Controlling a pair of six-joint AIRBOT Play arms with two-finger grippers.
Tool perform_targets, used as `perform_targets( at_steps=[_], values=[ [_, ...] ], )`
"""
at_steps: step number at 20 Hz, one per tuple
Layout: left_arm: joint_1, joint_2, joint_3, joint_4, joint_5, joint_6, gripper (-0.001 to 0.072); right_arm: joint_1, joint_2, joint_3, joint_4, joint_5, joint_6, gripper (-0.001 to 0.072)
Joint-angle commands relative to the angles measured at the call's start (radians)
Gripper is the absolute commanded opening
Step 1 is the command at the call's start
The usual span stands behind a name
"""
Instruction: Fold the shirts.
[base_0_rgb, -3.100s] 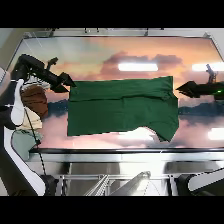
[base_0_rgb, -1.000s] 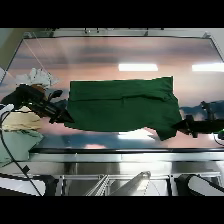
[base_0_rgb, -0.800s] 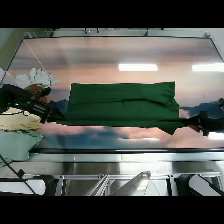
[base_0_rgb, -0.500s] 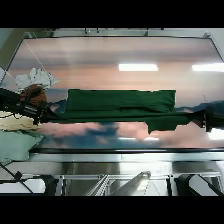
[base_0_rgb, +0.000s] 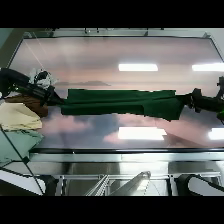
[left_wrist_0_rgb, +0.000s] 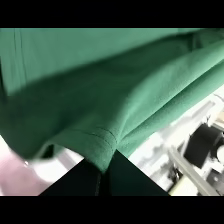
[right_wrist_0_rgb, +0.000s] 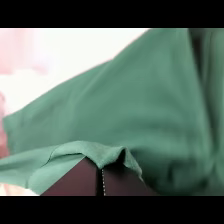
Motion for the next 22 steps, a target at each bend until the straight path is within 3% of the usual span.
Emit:
perform_targets(
  at_steps=[1,5,10,11,12,13,15,16,18,20,22],
  values=[
    [-0.043,-0.16,0.226,-0.002,-0.012,-0.05,0.003,0.051,-0.182,0.122,0.019,-0.096,-0.046,0.0021],
    [-0.081,-0.328,0.396,-0.002,-0.01,-0.06,0.0029,0.067,-0.319,0.166,0.012,-0.121,-0.098,0.0022],
    [-0.121,-0.459,0.527,-0.002,0.025,-0.077,0.0035,0.074,-0.359,0.166,0.012,-0.124,-0.191,0.0023],
    [-0.124,-0.461,0.527,-0.001,0.027,-0.084,0.0117,0.073,-0.358,0.167,0.011,-0.12,-0.193,0.0031],
    [-0.123,-0.46,0.528,-0.001,0.03,-0.093,0.0287,0.071,-0.354,0.169,0.01,-0.103,-0.193,0.0155],
    [-0.115,-0.451,0.528,-0.002,0.037,-0.094,0.0293,0.068,-0.346,0.18,-0.006,-0.072,-0.193,0.0323],
    [-0.095,-0.414,0.528,-0.008,0.033,-0.093,0.0293,0.039,-0.314,0.236,-0.095,0.021,-0.16,0.0358],
    [-0.079,-0.385,0.528,-0.018,0.029,-0.093,0.0294,0.019,-0.293,0.277,-0.172,0.037,-0.092,0.0499],
    [-0.046,-0.327,0.528,-0.03,0.028,-0.093,0.0294,-0.017,-0.272,0.353,-0.35,0.034,0.063,0.065],
    [-0.015,-0.277,0.528,-0.03,0.032,-0.093,0.0295,-0.032,-0.274,0.386,-0.447,0.037,0.145,0.065],
    [0.0,-0.243,0.528,-0.031,0.034,-0.105,0.0295,-0.027,-0.293,0.386,-0.451,0.045,0.154,0.065]
  ],
)
